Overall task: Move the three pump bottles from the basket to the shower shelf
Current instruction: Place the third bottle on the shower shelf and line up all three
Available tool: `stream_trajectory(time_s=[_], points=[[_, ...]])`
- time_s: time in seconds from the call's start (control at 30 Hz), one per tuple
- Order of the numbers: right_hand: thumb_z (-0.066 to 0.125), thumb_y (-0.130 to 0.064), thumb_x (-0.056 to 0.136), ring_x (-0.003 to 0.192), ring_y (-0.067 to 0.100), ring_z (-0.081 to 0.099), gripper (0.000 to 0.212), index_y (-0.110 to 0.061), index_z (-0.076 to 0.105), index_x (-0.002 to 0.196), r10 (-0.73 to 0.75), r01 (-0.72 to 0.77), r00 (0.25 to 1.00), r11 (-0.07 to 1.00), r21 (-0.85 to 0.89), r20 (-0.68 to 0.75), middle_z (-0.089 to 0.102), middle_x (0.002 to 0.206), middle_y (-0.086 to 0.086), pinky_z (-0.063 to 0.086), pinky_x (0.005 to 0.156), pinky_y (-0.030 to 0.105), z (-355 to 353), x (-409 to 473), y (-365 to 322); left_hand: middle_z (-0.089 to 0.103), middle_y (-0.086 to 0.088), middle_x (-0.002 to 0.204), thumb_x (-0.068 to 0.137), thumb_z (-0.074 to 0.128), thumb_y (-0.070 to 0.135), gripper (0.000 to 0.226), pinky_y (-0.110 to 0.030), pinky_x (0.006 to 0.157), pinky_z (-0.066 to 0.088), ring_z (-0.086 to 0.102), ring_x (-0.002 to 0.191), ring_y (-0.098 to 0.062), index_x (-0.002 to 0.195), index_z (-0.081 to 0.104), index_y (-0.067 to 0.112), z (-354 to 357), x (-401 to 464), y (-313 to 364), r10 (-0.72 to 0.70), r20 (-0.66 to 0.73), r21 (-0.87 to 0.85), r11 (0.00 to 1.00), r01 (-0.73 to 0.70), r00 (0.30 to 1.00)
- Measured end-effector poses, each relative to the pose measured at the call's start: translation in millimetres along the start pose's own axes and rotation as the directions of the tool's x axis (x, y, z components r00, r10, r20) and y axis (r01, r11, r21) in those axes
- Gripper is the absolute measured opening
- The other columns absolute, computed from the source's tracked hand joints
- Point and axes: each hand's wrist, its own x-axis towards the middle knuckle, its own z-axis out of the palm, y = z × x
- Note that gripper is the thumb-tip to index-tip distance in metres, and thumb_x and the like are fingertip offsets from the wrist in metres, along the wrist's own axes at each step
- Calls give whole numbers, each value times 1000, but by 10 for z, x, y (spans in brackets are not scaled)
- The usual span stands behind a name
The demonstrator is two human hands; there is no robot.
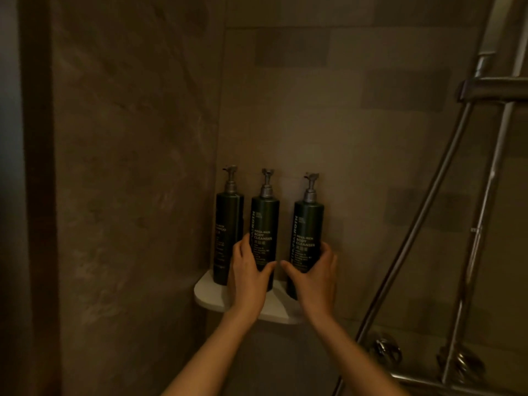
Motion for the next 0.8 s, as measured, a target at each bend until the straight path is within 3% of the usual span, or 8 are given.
stream_trajectory(time_s=[0.2,0.47,0.8], points=[[83,-30,65,114,27,53,78,-15,44,130,22,-26,998,997,-71,-58,48,125,6,48,85,39,76,119,31,42,-5,140,77,73,15,77,-33,103,37,45,127,-21,142,33,16,80,68,-8,-59,-14,-35,998,58,998],[80,-24,70,113,22,56,72,-16,45,133,-25,25,997,1000,4,79,54,125,5,48,89,37,3,165,76,42,-5,141,79,71,14,77,-36,105,36,42,130,-22,144,30,17,54,80,-19,-65,10,-42,997,65,998],[80,-18,70,113,22,57,71,-15,48,133,-39,33,991,998,48,131,58,126,6,45,86,30,-13,213,97,42,-6,142,78,71,10,78,-39,109,35,41,132,-23,144,31,16,45,118,-5,-92,55,-59,994,96,994]])
